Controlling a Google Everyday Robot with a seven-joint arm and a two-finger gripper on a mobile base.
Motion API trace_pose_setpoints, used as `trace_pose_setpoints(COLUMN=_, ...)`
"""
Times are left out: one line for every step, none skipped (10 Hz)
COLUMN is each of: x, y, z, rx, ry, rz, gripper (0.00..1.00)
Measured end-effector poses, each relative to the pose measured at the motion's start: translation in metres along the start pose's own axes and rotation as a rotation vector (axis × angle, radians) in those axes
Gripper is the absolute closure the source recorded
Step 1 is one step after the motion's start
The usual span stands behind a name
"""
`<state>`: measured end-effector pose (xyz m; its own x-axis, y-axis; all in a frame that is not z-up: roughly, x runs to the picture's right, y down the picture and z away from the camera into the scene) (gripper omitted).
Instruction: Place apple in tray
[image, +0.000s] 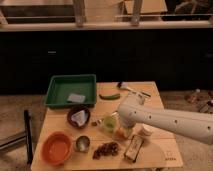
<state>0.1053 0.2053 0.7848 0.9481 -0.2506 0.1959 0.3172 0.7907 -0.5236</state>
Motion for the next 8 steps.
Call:
trace_pose_setpoints(x=-0.002, y=-0.001, z=-0.003, rx=-0.006, ry=0.0, rz=-0.023, gripper=1.0)
trace_pose_setpoints(x=-0.002, y=-0.002, z=-0.008, rx=-0.005, ry=0.001, rz=-0.044, gripper=1.0)
trace_pose_setpoints(x=-0.002, y=-0.004, z=-0.015, rx=-0.002, ry=0.0, rz=-0.061, gripper=1.0)
trace_pose_setpoints(x=-0.002, y=-0.005, z=-0.025, rx=0.002, ry=0.001, rz=-0.077, gripper=1.0)
trace_pose_setpoints(x=-0.001, y=-0.006, z=-0.034, rx=0.012, ry=0.0, rz=-0.088, gripper=1.0)
trace_pose_setpoints(x=0.001, y=-0.006, z=-0.045, rx=0.026, ry=0.002, rz=-0.098, gripper=1.0)
trace_pose_setpoints(x=0.002, y=-0.007, z=-0.054, rx=0.04, ry=0.0, rz=-0.107, gripper=1.0)
trace_pose_setpoints(x=0.002, y=-0.009, z=-0.061, rx=0.051, ry=-0.001, rz=-0.116, gripper=1.0)
